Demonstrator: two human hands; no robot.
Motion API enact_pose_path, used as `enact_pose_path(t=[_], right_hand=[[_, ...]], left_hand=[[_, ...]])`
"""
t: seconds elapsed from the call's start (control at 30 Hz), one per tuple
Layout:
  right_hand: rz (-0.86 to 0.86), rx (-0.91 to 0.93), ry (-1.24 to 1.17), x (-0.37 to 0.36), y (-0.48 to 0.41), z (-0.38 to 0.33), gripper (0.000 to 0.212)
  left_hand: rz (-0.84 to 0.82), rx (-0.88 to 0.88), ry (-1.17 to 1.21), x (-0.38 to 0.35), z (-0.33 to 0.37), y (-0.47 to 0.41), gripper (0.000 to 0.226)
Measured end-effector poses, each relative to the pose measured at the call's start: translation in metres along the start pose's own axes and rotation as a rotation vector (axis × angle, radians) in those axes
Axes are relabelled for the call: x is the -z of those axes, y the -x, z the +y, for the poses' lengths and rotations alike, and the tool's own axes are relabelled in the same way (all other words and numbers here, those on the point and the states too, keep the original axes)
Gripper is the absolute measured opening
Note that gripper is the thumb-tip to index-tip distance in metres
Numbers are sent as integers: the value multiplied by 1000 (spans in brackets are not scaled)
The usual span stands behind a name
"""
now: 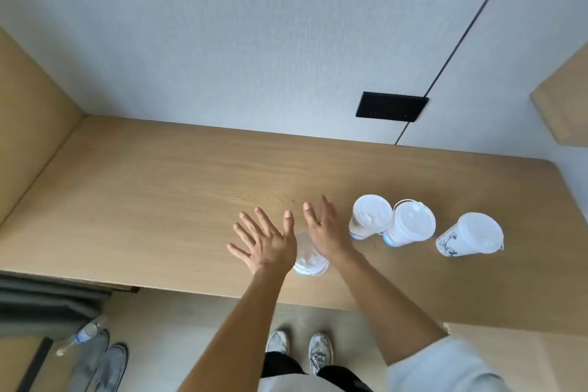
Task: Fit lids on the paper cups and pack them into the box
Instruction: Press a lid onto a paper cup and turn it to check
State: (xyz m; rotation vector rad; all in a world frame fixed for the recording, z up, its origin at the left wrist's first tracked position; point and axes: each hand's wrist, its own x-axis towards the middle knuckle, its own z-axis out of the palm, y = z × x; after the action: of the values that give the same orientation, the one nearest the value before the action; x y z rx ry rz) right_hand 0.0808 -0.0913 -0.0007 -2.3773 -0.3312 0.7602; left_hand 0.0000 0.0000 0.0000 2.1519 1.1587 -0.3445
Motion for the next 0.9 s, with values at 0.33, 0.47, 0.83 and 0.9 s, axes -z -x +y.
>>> enact_pose_path(t=[0.33,0.47,0.83,0.9], right_hand=[[22,-93,181,-30,-20,17,75],[16,-88,106,-30,-25,19,57],[283,-592,-801,-64,30,13,60],[263,-722,-908,-65,38,10,68]], left_hand=[[-40,161,-9,-28,4,-6,77],[-37,156,1,-29,4,-9,75],[30,-515,-357,-6,0,-48,84],[52,-674,-499,-2,4,-51,83]])
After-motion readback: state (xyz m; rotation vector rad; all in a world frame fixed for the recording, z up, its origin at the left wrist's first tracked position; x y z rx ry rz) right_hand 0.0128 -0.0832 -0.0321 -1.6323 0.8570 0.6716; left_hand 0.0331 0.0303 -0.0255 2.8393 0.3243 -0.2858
